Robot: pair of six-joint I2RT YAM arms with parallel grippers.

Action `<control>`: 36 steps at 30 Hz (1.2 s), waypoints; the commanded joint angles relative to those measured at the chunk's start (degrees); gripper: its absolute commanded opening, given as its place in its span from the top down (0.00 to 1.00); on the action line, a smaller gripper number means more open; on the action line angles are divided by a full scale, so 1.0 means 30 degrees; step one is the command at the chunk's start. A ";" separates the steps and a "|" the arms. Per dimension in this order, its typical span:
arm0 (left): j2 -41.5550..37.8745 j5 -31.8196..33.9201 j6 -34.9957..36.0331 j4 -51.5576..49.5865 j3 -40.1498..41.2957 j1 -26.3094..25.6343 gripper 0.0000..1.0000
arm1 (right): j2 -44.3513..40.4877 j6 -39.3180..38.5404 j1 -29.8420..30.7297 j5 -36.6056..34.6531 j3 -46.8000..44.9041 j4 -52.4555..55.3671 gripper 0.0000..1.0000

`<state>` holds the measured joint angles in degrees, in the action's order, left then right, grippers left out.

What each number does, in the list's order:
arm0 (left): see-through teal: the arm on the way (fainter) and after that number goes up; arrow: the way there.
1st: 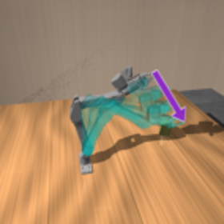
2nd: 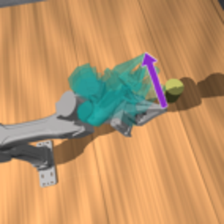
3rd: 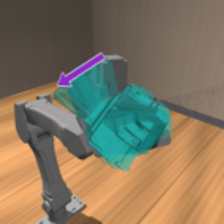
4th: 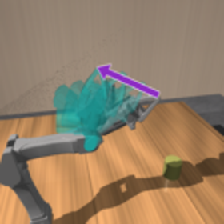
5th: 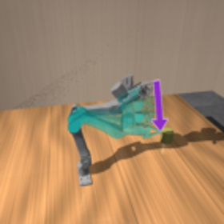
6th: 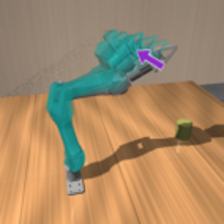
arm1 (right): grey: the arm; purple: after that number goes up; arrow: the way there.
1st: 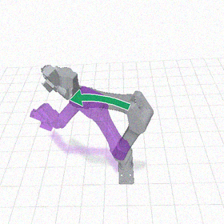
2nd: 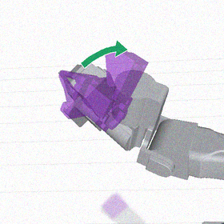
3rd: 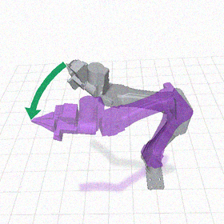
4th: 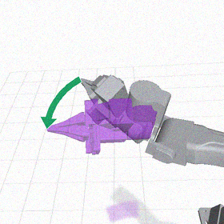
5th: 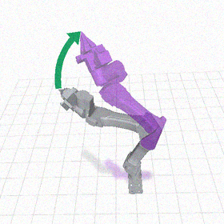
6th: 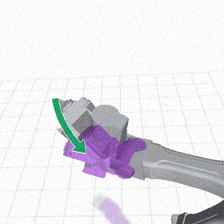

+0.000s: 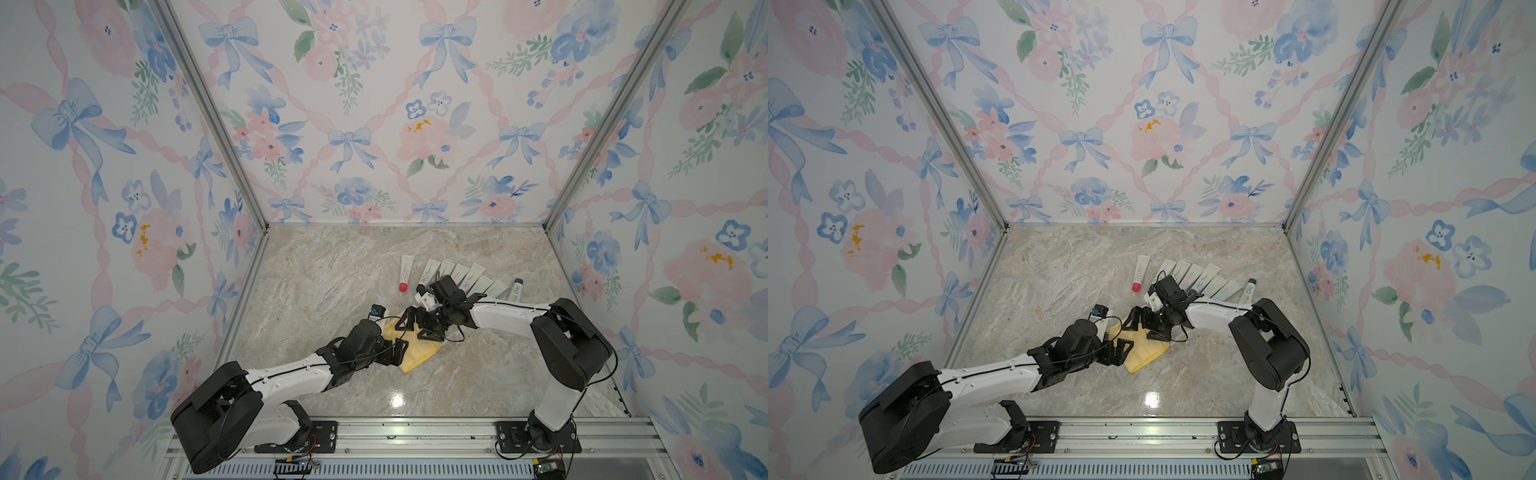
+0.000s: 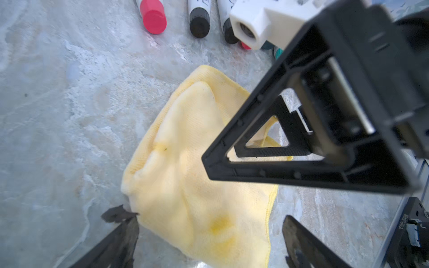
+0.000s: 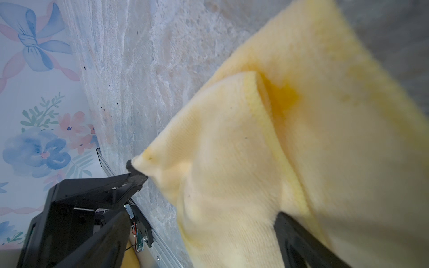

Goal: Wipe the surface of the toothpaste tube
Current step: Place the cleaning item at the center of the board, then reset both arms

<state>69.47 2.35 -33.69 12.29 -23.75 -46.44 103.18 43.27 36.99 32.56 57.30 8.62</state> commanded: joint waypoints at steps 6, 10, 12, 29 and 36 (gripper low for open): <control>-0.1854 0.2076 -0.0316 -0.2258 -0.0165 0.0449 0.02 | -0.0554 -0.0280 -0.0276 -0.1074 -0.1447 0.1265 0.01; -0.2990 0.4080 -0.0210 -0.3012 -0.0975 0.0781 0.02 | -0.3487 -0.0582 -0.0672 -0.1043 -0.1079 0.2015 0.01; -0.3052 0.4189 0.0057 -0.3198 -0.1553 0.1371 0.02 | -0.4683 -0.0804 -0.1041 -0.1063 -0.0702 0.2585 0.01; 0.1005 1.2224 0.5862 -0.2476 -0.6997 0.4503 0.02 | -1.9369 -1.0822 -0.3676 -1.3897 -1.1393 -0.7653 0.01; 0.1291 1.3542 1.0767 1.0433 -0.0622 0.5804 0.02 | -1.9871 -1.0595 -0.7906 -1.5248 -1.3765 -1.0929 0.01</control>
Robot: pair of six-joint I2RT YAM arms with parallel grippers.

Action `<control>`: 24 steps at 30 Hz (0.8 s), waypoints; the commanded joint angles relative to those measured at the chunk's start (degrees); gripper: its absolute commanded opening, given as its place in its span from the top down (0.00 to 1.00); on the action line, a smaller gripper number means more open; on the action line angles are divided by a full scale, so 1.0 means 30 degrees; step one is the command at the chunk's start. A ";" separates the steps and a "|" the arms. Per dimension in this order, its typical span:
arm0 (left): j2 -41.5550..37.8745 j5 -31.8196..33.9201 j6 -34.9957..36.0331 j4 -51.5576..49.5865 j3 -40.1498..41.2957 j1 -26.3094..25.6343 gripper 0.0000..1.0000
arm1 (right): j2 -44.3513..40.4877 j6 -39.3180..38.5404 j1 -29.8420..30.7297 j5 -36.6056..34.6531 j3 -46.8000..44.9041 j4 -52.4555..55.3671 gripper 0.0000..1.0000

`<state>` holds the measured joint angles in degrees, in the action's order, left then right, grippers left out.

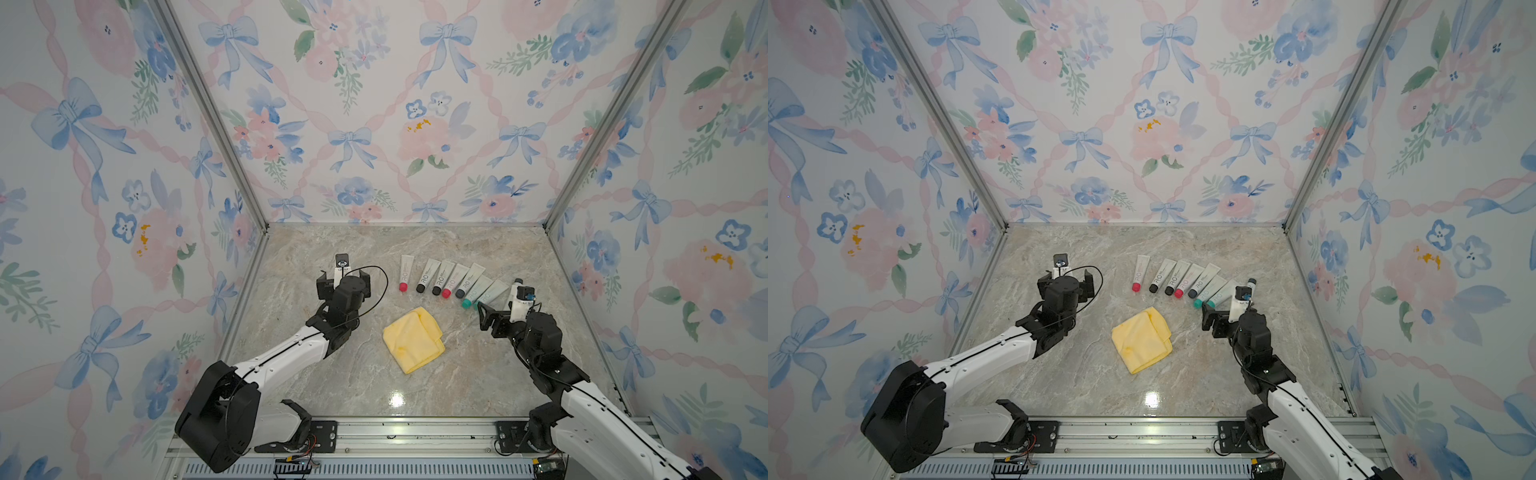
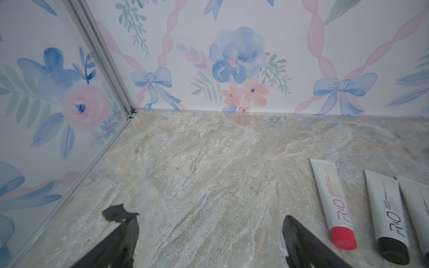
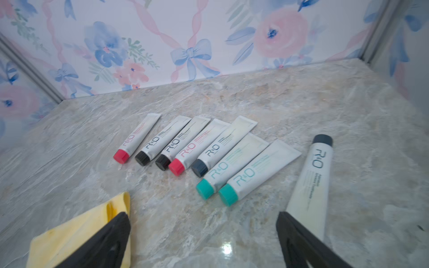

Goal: Wipe the surface of the toothpaste tube
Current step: Reset both arms

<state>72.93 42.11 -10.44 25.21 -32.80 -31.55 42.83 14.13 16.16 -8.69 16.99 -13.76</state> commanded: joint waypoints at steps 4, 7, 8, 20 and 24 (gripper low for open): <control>0.0688 -0.1324 0.3250 1.0280 0.4732 0.2810 0.02 | 0.1477 -0.1737 -0.1586 -0.2365 -0.1426 -0.5976 0.01; 0.0541 -0.1613 0.3804 1.1692 0.5634 0.3276 0.02 | 0.2402 -0.1853 -0.1696 -0.3794 -0.1957 -0.7686 0.01; 0.0214 -0.2493 0.3986 1.2095 0.6040 0.3603 0.02 | 0.2639 -0.2083 -0.1698 -0.3933 -0.1922 -0.7930 0.01; 0.3061 -0.7191 0.2431 1.6065 0.7769 0.7378 0.02 | 1.1551 -0.3954 -0.3412 -0.4448 -0.3259 -1.8723 0.01; 0.4700 -0.8110 0.1701 1.6333 0.7117 0.8177 0.02 | 1.5820 -0.2941 -0.5105 -0.1427 -0.2533 -2.1563 0.01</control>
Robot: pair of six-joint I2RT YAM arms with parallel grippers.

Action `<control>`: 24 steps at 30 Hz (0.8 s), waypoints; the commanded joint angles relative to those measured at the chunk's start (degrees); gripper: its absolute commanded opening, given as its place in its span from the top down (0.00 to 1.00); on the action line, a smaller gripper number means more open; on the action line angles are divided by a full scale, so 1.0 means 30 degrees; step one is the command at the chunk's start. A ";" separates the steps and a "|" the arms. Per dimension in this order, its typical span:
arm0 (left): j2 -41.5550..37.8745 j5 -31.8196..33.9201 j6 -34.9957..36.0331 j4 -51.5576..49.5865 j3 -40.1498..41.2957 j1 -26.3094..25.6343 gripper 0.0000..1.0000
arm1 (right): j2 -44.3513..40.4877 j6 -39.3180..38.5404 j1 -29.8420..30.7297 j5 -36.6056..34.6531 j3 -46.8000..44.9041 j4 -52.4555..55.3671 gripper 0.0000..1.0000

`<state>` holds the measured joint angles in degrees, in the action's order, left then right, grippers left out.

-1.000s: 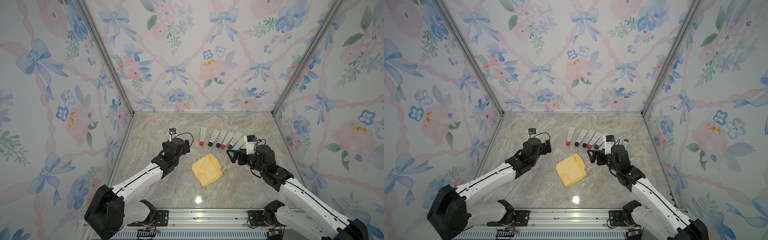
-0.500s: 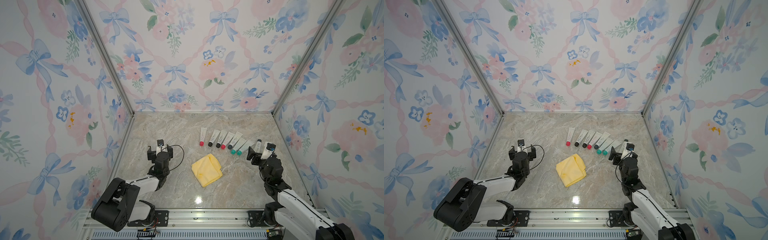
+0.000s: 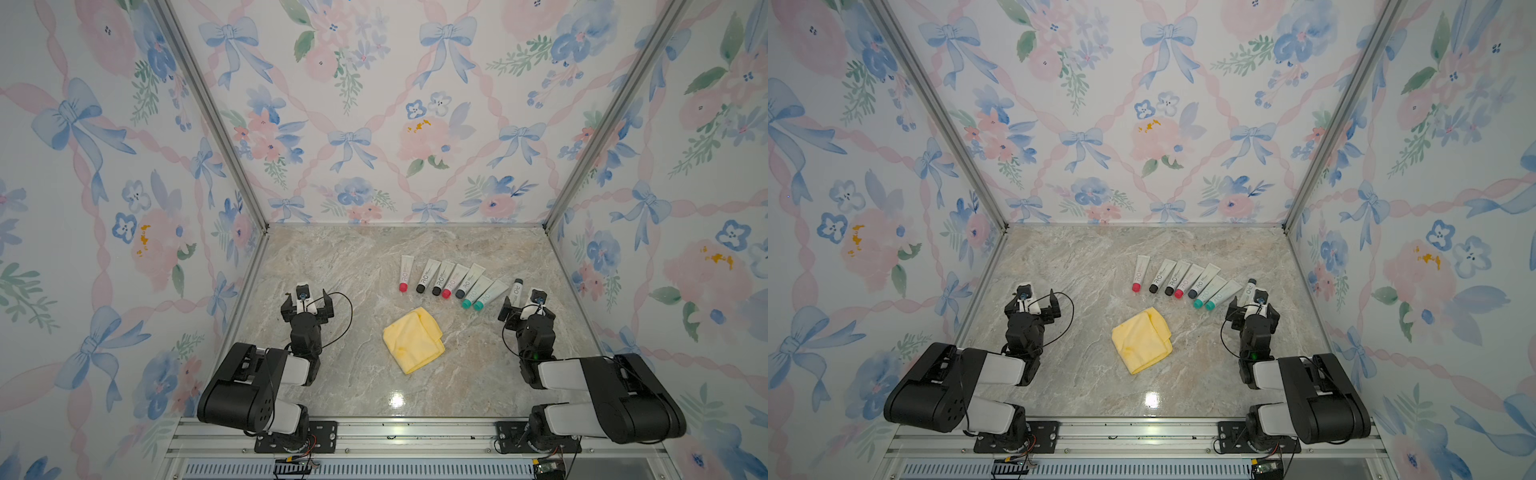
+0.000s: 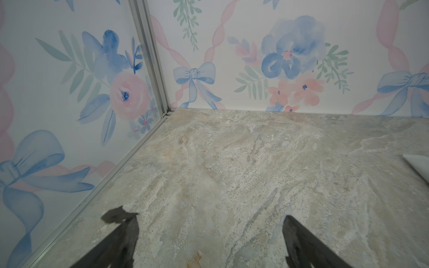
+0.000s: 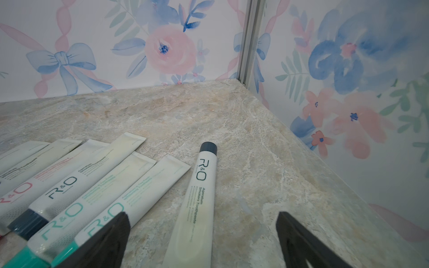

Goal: Wipe the surface of the toothpaste tube
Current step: Reset both arms

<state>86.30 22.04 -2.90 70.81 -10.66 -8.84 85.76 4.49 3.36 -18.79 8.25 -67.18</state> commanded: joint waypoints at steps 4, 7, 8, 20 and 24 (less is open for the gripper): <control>0.0354 -0.2143 -0.0771 0.1155 -0.0302 0.0940 0.02 | 0.0445 -0.0196 -0.0616 0.2672 0.3620 0.4102 0.01; 0.0456 -0.2017 -0.0478 0.1162 -0.0296 0.0665 0.02 | 0.1213 -0.1326 0.0257 0.2354 0.4264 0.3862 0.01; 0.0427 -0.1990 -0.0463 0.1165 -0.0289 0.0662 0.02 | 0.1127 -0.1266 0.0252 0.2175 0.4251 0.3994 0.01; 0.0440 -0.1766 -0.0416 0.1240 -0.0289 0.0545 0.02 | 0.1171 -0.1588 0.0456 0.2581 0.4352 0.4073 0.01; 0.0460 -0.1752 -0.0405 0.1236 -0.0291 0.0545 0.02 | 0.1151 -0.1410 0.0156 0.3226 0.4486 0.4375 0.01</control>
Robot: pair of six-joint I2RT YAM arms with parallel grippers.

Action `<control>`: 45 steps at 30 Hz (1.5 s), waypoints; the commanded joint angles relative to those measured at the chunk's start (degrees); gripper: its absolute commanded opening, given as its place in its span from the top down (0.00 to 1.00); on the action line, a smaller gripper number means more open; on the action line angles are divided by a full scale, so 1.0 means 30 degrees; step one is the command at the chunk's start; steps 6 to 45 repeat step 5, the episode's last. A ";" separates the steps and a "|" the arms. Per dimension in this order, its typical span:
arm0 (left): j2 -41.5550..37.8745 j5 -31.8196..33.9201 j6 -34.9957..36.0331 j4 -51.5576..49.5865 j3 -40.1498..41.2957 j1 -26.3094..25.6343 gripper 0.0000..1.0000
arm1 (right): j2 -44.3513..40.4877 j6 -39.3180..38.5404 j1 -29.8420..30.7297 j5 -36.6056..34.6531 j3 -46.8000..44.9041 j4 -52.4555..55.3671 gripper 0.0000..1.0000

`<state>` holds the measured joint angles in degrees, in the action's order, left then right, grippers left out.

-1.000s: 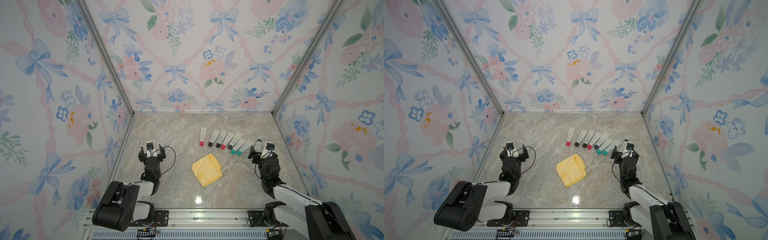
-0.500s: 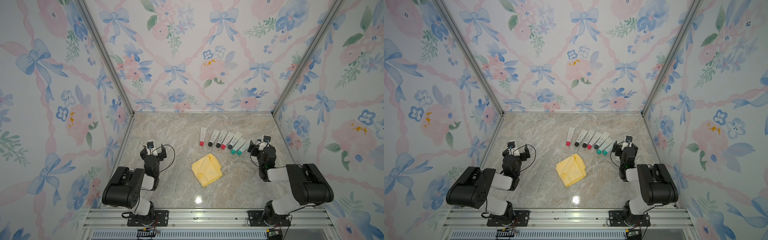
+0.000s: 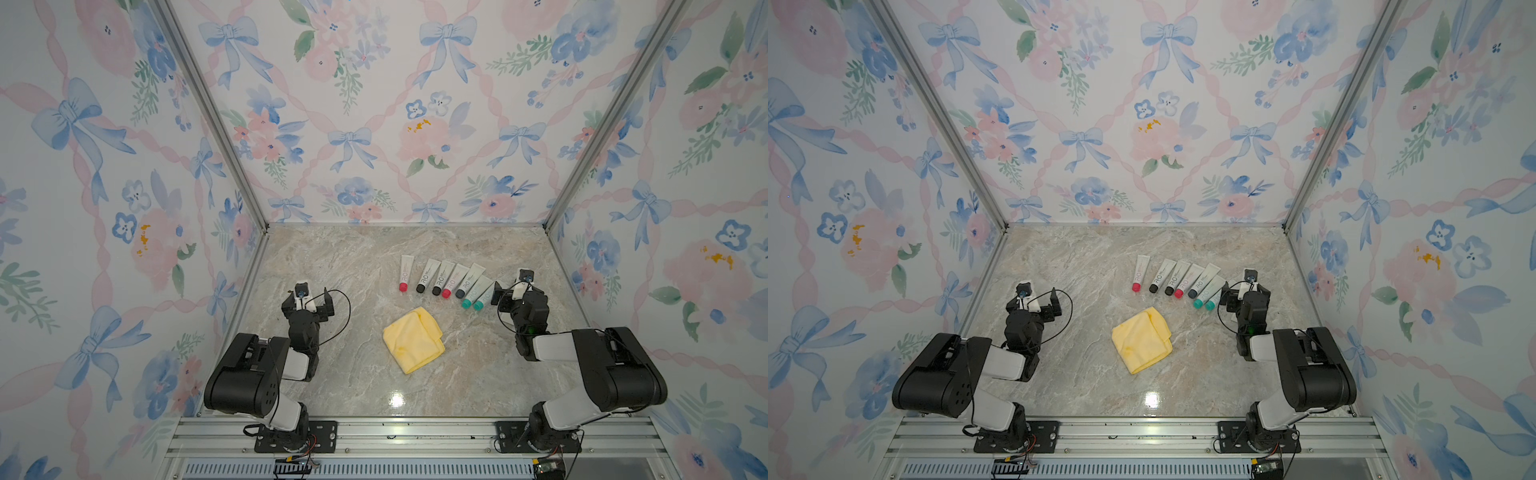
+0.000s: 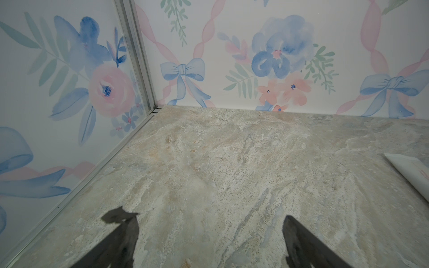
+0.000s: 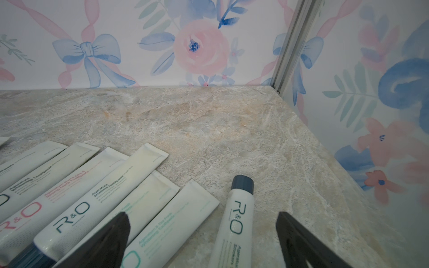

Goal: Wipe the surface of the toothpaste tube
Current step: Reset both arms

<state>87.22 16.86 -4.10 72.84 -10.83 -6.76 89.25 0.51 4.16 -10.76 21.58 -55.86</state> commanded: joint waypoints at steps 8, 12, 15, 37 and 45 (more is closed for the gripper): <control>0.0137 -0.0027 0.0006 0.0554 -0.0243 -0.0147 0.02 | -0.0015 -0.0170 -0.0013 0.0339 -0.0075 0.0375 0.01; 0.0137 -0.0027 0.0006 0.0554 -0.0243 -0.0147 0.02 | -0.0015 -0.0170 -0.0013 0.0339 -0.0075 0.0375 0.01; 0.0137 -0.0027 0.0006 0.0554 -0.0243 -0.0147 0.02 | -0.0015 -0.0170 -0.0013 0.0339 -0.0075 0.0375 0.01; 0.0137 -0.0027 0.0006 0.0554 -0.0243 -0.0147 0.02 | -0.0015 -0.0170 -0.0013 0.0339 -0.0075 0.0375 0.01; 0.0137 -0.0027 0.0006 0.0554 -0.0243 -0.0147 0.02 | -0.0015 -0.0170 -0.0013 0.0339 -0.0075 0.0375 0.01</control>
